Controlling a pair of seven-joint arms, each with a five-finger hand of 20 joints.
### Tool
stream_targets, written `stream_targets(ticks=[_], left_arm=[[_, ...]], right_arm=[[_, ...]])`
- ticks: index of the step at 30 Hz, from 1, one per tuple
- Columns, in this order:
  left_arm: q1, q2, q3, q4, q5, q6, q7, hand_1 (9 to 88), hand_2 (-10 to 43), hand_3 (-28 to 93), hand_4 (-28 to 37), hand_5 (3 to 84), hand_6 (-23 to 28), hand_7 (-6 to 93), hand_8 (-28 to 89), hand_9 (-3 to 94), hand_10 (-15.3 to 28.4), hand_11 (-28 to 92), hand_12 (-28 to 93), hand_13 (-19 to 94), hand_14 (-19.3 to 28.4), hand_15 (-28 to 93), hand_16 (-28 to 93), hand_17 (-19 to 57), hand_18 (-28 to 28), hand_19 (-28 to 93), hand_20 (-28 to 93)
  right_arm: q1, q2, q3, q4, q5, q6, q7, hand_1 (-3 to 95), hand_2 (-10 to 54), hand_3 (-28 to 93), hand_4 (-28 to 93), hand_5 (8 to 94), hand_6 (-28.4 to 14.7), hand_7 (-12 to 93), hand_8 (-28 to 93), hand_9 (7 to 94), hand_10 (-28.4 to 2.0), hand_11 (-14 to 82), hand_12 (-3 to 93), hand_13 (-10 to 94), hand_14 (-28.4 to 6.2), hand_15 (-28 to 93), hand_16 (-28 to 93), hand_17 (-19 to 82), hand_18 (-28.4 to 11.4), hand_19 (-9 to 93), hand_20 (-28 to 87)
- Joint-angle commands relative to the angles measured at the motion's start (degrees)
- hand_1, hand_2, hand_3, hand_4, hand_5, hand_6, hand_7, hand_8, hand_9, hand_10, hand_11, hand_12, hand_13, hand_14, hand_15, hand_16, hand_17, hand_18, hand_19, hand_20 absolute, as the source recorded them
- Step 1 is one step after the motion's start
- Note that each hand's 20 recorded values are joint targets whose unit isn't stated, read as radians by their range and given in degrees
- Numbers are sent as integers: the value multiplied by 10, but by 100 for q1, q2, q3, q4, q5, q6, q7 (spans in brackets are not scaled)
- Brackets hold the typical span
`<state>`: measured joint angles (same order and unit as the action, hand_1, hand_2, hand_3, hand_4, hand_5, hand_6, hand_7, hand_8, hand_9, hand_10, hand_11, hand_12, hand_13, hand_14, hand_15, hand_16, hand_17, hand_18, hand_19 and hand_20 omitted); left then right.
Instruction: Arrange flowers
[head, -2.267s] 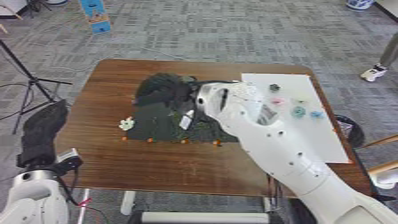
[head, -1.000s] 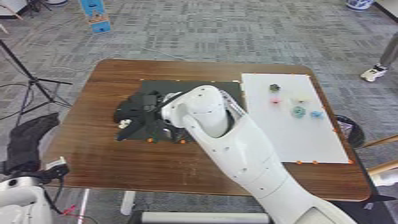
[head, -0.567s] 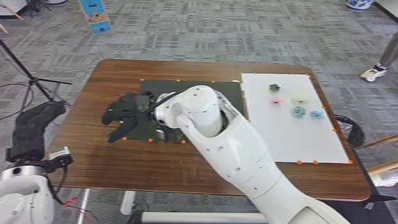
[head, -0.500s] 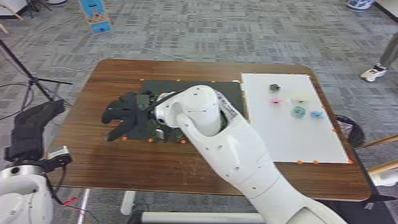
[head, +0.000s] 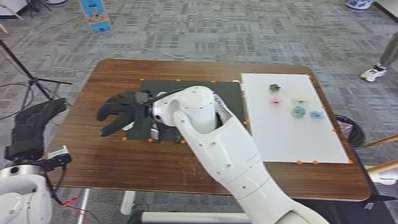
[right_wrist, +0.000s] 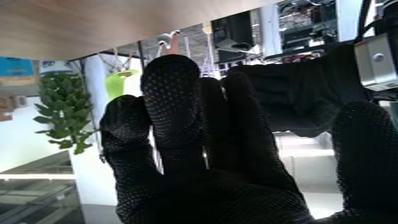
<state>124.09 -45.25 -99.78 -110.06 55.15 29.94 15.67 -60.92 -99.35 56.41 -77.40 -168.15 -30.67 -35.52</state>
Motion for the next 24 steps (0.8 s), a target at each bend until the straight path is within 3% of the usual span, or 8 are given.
stream_targets(ticks=[1,10,12,14,16,18,24], left_arm=[[-134,16,96,-14,24,-14,-51,298,203,710,-283,511,34,173,-94,493,127,196,100,373,110,113,-35,131,55,48,186],[-125,-45,116,-82,76,121,-152,297,203,711,-283,512,34,172,-94,495,127,196,100,373,110,113,-34,129,55,47,186],[-169,-46,130,-26,104,145,-217,298,203,710,-283,512,34,173,-94,495,128,196,99,372,109,113,-34,129,55,48,186],[-142,-42,123,-5,46,206,-225,298,203,710,-283,512,34,173,-94,495,128,196,100,373,109,113,-34,129,55,48,186],[-39,-108,63,-58,98,248,-276,305,205,712,-282,512,33,173,-94,495,127,196,100,373,109,113,-34,130,56,48,186],[-63,-146,99,-66,167,274,-337,326,200,711,-281,512,33,175,-94,495,127,197,100,374,109,113,-34,130,56,51,187],[114,-235,7,-127,196,316,-340,382,196,706,-262,513,29,185,-95,497,122,201,102,378,107,116,-34,134,58,55,186]], right_arm=[[-123,-110,31,-1,-2581,121,-282,143,183,606,-184,414,-56,155,-103,405,-103,44,110,646,-178,710,287,290,-282,811,660],[55,339,-330,-225,-1839,158,46,144,184,603,-185,417,-53,159,-105,408,-103,44,110,646,-177,711,285,290,-283,810,660],[167,563,-504,-341,-1382,102,245,144,184,603,-185,418,-53,159,-105,408,-103,44,110,646,-177,711,285,290,-283,810,660],[186,768,-636,-518,-994,131,425,145,185,602,-186,418,-53,159,-106,408,-103,45,111,646,-177,711,285,290,-283,810,660],[194,1000,-767,-706,-508,131,616,145,185,601,-186,418,-53,160,-105,410,-103,45,111,645,-177,710,285,290,-282,809,659],[169,1211,-806,-905,-95,120,744,146,187,600,-187,421,-51,162,-105,417,-105,47,112,645,-177,710,285,289,-282,808,659],[117,1883,-686,-1507,1048,168,1165,151,189,598,-187,434,-48,165,-107,430,-104,50,112,645,-176,708,285,289,-280,807,655]])
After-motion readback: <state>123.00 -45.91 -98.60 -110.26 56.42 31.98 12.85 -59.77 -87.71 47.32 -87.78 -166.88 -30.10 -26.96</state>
